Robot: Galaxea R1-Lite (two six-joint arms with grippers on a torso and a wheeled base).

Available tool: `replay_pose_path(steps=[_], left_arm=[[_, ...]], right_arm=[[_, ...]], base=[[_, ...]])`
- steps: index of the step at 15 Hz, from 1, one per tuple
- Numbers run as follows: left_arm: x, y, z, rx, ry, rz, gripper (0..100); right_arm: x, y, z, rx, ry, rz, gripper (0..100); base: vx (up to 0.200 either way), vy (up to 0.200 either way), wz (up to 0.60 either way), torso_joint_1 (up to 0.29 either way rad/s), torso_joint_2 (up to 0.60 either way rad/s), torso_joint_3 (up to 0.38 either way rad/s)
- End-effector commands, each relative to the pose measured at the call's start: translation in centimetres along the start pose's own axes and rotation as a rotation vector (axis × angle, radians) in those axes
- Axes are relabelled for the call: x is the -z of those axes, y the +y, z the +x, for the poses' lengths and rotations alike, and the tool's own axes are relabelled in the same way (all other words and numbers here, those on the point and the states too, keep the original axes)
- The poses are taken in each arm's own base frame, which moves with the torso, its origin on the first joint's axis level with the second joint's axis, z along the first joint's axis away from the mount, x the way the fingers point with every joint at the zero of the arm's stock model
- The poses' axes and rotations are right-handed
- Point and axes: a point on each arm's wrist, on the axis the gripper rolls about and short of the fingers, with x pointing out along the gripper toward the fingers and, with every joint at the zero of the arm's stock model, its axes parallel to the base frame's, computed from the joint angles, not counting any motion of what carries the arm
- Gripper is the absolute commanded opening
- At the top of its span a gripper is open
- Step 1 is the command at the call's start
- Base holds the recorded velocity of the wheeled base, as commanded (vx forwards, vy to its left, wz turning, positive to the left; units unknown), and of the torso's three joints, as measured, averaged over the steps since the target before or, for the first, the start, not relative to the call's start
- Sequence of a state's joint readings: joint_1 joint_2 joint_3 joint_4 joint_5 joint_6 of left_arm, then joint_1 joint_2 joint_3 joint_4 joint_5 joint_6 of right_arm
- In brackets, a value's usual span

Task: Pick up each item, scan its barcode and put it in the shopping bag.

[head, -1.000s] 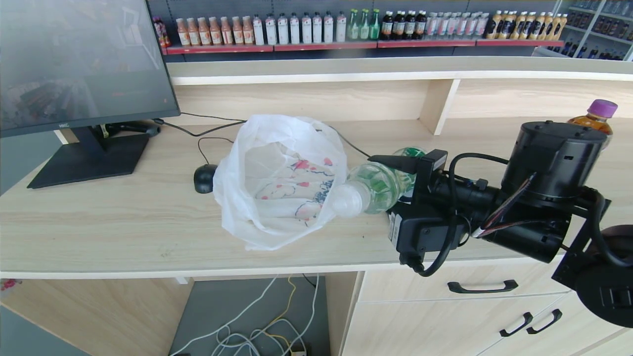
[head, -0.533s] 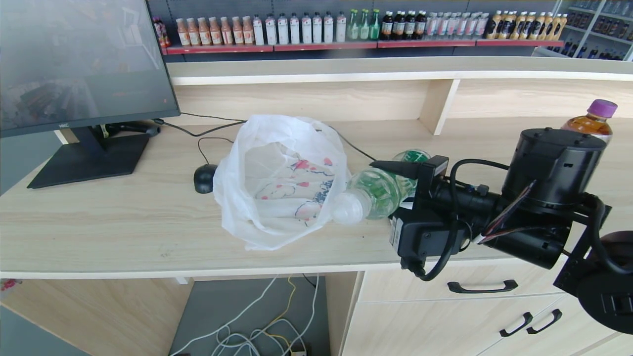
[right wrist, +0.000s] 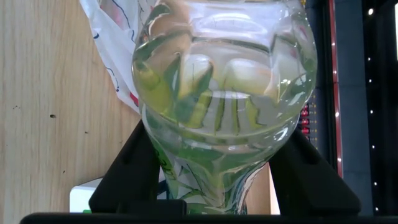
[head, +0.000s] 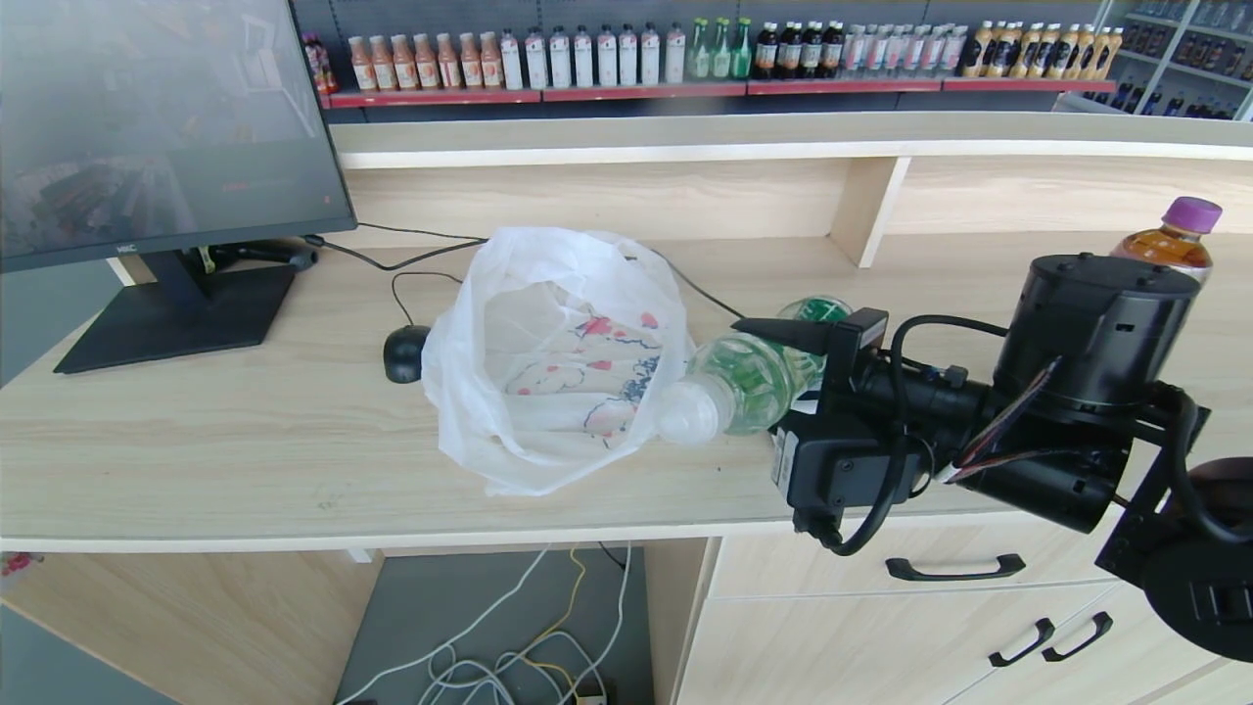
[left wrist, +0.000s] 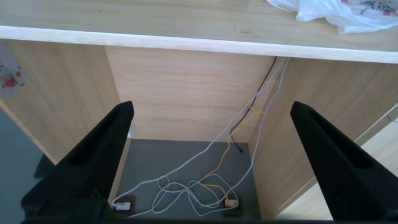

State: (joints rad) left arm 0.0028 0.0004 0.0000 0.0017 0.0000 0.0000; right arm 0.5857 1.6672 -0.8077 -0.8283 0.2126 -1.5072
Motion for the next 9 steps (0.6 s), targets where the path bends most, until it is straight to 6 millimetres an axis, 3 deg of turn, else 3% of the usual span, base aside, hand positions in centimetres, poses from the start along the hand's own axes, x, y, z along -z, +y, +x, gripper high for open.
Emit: replay_pose_path(steps=[1,9], left_arm=[[0.0,0.0,0.0,0.0,-0.001,0.0,100],[0.0,0.0,0.0,0.0,-0.001,0.0,100]], right_arm=[[0.0,0.07,0.03,-0.002,-0.001,0.0,0],[0.0,0.1,0.02,-0.002,-0.001,0.001,0]], base=[[0.0,0.0,0.0,0.0,0.0,0.0],[0.0,0.0,0.0,0.0,0.0,0.0]])
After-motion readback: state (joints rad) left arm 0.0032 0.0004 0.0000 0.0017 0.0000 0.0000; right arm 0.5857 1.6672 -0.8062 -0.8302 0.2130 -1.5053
